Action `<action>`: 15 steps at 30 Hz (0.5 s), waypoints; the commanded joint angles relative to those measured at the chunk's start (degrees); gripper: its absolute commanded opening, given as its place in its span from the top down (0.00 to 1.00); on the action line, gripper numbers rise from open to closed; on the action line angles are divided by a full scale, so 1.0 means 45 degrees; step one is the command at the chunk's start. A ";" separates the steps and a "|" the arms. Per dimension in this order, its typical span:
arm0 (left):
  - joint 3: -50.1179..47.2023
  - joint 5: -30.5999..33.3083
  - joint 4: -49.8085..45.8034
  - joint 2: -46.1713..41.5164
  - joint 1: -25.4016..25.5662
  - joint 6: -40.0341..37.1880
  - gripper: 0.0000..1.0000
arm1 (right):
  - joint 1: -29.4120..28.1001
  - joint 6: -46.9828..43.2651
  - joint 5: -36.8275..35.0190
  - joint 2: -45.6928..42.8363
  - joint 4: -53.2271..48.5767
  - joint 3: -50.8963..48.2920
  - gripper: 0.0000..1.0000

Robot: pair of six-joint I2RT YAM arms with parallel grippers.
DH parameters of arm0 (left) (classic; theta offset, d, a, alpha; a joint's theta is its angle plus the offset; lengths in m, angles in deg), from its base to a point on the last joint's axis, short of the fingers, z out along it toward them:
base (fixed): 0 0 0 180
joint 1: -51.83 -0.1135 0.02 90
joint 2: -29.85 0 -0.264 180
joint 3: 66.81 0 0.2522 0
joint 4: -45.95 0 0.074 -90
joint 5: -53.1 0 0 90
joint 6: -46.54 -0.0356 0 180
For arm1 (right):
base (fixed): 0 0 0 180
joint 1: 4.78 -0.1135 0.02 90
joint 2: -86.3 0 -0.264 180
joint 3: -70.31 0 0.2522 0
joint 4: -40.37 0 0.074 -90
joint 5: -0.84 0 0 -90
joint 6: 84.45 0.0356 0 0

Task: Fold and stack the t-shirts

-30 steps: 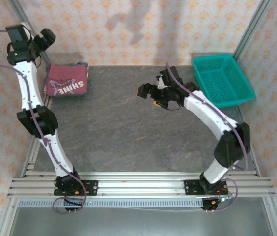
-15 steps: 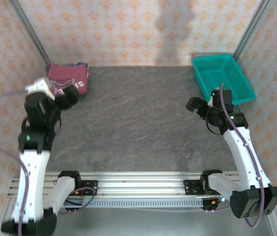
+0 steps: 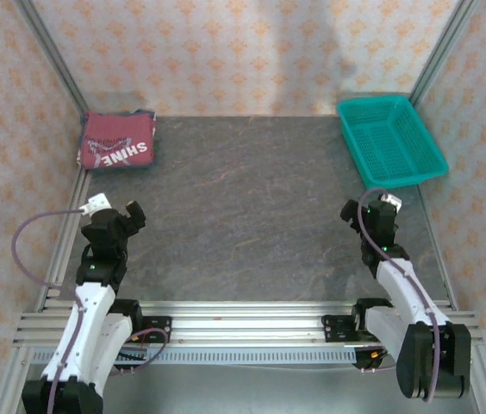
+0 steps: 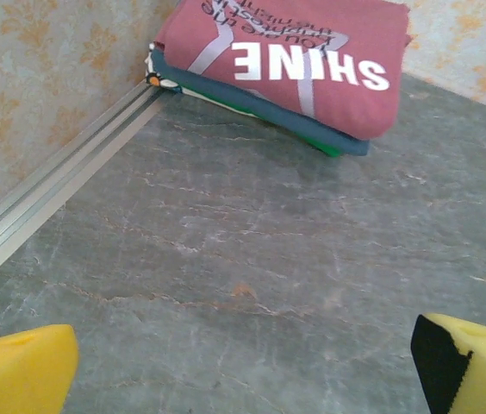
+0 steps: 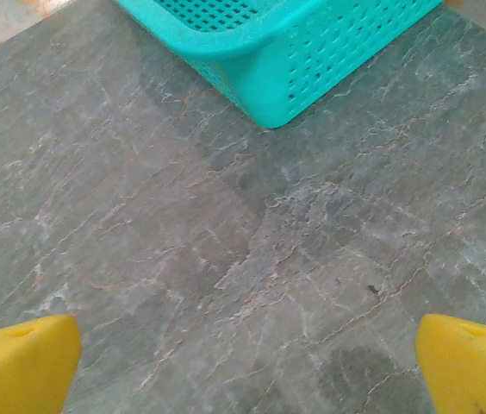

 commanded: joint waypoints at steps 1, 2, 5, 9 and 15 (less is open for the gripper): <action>-0.0236 0.0597 0.3943 0.1961 0.0173 -0.0555 0.00 | -0.0025 -0.0960 -0.0538 0.0257 0.3889 -0.0503 0.01; -0.0370 0.0724 0.4747 0.2603 0.0185 -0.0580 0.00 | -0.0064 -0.1045 -0.0515 0.0406 0.4516 -0.0744 0.01; -0.0514 0.1133 0.6309 0.4229 0.0192 -0.0772 0.00 | -0.0098 -0.1344 -0.0145 0.1112 0.6242 -0.1138 0.01; -0.0500 0.1331 0.7845 0.6081 0.0194 -0.0956 0.00 | -0.0594 -0.1877 -0.0558 0.2584 0.8226 -0.1080 0.01; 0.0118 0.1156 0.9767 0.8833 0.0614 -0.1715 0.01 | -0.0928 -0.2802 -0.2181 0.4393 1.0650 -0.1598 0.01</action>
